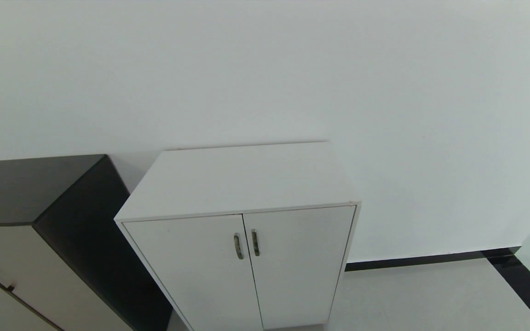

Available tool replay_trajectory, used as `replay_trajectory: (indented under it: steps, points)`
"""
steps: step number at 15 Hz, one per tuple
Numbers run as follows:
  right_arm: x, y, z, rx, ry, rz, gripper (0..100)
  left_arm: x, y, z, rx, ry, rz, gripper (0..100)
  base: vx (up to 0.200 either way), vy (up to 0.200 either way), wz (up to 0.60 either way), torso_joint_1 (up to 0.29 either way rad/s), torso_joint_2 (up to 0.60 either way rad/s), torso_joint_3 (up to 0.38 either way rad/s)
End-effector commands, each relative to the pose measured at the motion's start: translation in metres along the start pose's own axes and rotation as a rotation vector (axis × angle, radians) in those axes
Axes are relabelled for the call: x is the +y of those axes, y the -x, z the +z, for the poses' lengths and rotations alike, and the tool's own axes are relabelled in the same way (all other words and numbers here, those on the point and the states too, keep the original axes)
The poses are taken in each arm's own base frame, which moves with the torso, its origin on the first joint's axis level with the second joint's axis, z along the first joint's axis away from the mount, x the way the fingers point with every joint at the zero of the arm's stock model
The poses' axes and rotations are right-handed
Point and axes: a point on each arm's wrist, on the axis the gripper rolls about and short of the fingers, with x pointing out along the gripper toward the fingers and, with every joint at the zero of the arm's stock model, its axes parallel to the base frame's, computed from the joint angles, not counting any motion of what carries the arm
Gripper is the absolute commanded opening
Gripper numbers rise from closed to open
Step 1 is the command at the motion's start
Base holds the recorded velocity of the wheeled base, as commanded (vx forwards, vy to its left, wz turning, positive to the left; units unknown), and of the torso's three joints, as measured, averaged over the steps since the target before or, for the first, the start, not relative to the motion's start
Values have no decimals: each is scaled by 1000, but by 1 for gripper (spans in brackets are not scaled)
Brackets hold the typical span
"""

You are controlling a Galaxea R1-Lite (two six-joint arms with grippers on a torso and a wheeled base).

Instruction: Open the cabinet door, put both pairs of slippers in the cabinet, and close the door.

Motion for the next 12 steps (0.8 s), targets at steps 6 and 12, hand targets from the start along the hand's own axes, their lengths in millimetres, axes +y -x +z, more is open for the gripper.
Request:
replay_trajectory:
  steps: [6,12]
  points:
    - [1,4,-1,-59,30,13,0,0,0,0,1,-1,1,0,0,0,0,0,0,0]
    - [1,4,-2,-57,22,10,0,0,0,0,1,-1,-1,0,0,0,0,0,0,0]
